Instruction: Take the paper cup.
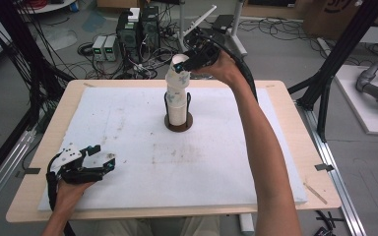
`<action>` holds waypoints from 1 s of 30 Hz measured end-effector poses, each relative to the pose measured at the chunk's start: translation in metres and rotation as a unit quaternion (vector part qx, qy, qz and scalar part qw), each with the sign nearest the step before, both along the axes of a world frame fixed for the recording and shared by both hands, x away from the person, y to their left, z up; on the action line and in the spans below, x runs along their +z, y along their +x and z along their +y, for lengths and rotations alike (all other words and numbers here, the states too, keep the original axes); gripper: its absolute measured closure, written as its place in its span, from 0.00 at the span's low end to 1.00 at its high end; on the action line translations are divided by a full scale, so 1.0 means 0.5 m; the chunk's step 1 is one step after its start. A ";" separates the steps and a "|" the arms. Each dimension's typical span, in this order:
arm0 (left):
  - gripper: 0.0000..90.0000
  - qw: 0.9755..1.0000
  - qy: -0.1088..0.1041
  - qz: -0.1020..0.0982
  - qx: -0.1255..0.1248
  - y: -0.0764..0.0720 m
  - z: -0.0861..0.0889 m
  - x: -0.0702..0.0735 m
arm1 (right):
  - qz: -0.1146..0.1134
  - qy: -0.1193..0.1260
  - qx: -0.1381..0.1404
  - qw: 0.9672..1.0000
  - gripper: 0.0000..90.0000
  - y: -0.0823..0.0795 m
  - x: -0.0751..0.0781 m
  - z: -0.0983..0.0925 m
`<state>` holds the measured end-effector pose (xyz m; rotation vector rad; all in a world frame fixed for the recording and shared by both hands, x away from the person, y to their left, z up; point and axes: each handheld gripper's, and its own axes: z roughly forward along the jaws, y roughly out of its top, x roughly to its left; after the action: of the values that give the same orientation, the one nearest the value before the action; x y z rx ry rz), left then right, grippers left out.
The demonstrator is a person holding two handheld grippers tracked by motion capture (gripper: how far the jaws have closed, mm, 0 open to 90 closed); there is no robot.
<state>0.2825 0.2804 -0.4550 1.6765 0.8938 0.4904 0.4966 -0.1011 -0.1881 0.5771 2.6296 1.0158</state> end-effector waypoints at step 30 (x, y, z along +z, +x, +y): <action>0.18 1.000 0.008 0.000 -0.002 0.001 -0.001 0.001 | -0.036 0.065 0.047 0.996 0.42 -0.166 0.022 -0.099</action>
<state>0.2830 0.2798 -0.4548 1.6929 0.8882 0.4963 0.4138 -0.1503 -0.1773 0.4401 2.5633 1.2197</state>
